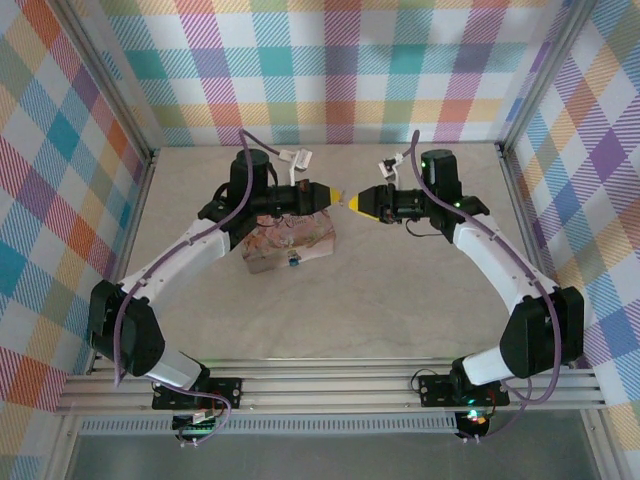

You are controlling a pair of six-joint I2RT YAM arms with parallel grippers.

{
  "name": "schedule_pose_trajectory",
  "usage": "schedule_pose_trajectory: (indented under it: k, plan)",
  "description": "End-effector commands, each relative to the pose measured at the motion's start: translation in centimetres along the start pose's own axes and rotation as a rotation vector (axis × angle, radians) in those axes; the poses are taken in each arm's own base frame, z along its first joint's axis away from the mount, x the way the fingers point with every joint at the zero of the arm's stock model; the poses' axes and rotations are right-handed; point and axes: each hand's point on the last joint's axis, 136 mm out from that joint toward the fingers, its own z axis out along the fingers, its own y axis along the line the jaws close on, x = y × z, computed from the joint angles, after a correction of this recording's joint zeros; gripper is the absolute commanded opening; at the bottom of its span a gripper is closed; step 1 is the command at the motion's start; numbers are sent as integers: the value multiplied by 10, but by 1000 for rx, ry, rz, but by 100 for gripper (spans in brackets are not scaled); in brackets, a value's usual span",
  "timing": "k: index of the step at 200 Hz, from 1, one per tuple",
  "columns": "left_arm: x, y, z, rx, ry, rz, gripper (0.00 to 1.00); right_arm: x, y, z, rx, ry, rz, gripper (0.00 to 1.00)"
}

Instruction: Unlock the padlock with the key

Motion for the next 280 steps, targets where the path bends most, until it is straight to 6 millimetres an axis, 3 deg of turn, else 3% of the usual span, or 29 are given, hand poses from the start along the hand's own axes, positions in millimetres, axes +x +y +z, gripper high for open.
schedule_pose_trajectory:
  k: [1,65,132,172,235,260,280]
  plan:
    - [-1,-14,-6,7,0,50,0,-13,12,-6,-21,-58,-23,42]
    - [2,-18,-6,9,13,63,0,-24,38,-8,-86,-63,-59,51]
    - [-2,-20,-3,-2,5,73,0,-10,21,14,-66,-4,-20,51]
    - [-5,-22,-4,5,-12,76,0,5,-6,14,22,6,25,51]
    - [-10,-19,-7,-7,-44,82,0,16,-25,5,76,-17,88,51]
    - [-9,-19,-8,-10,-42,85,0,15,-23,3,64,-22,95,52]
    - [-7,-19,-9,-13,-37,84,0,7,-7,-1,28,-43,68,52]
